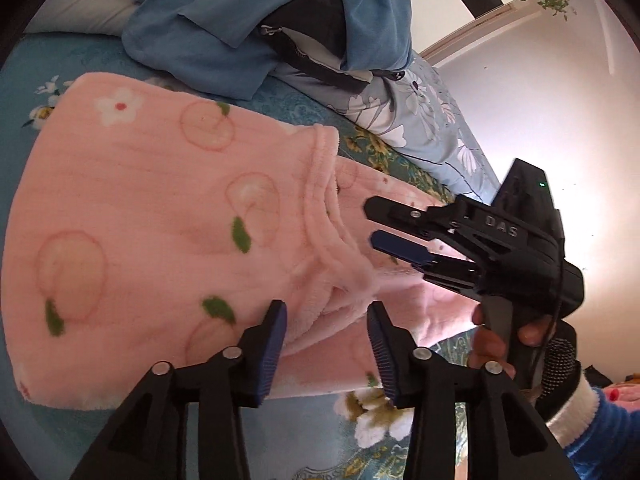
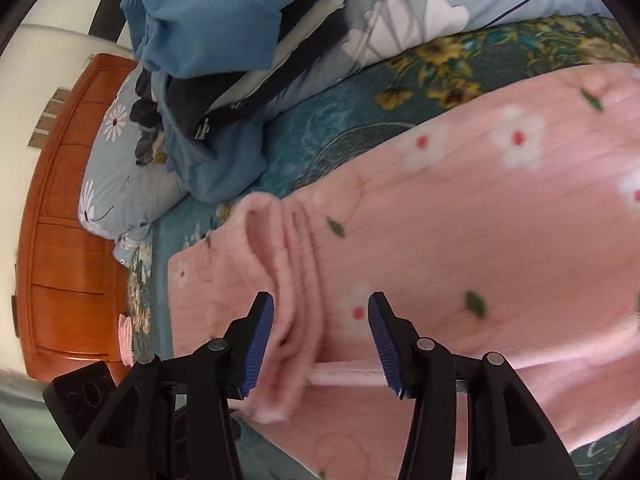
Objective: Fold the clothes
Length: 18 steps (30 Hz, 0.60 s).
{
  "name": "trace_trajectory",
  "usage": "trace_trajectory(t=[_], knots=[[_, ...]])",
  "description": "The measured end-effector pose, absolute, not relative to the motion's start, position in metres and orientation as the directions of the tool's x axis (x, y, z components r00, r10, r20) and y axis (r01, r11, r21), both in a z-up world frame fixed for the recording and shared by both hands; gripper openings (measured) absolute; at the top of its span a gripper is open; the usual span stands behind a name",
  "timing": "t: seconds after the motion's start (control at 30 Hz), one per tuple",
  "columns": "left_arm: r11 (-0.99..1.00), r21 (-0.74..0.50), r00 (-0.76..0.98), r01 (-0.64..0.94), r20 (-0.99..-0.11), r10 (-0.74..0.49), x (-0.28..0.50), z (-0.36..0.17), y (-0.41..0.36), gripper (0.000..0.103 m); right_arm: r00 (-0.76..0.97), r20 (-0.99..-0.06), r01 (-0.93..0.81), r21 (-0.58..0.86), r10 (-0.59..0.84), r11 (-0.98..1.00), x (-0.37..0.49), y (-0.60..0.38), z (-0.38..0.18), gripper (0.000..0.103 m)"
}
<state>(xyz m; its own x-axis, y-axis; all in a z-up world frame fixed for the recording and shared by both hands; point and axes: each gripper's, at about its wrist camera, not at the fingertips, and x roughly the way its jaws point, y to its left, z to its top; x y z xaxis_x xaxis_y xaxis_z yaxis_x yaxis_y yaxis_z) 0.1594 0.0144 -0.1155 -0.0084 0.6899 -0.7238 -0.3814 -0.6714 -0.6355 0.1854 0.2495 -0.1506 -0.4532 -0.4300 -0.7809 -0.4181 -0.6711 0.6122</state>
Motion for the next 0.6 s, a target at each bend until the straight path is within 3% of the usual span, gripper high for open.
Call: trace_trajectory(t=[0.13,0.27,0.43,0.6], knots=[[-0.734,-0.617,-0.143,-0.284,-0.729,0.669,0.166,-0.110,-0.035,0.049,-0.405,-0.783,-0.419,0.618,-0.472,-0.665,0.174,0.233,-0.167,0.052],[-0.825,-0.557,-0.280,-0.100,-0.780,0.560,0.147,-0.115,-0.096,0.049,-0.404,-0.764,-0.435,0.644,-0.503,-0.629,0.171,0.230,-0.177,0.052],[-0.824,-0.555,-0.285,0.111,-0.812,0.509,0.134,-0.144,-0.145,0.049,-0.412,-0.730,-0.474,0.683,-0.546,-0.555,0.166,0.225,-0.186,0.057],[-0.844,-0.526,-0.252,0.106,-0.835,0.489,0.135,-0.151,-0.140,0.050,-0.406,-0.718,-0.518,0.690,-0.565,-0.506,0.163,0.219,-0.190,0.057]])
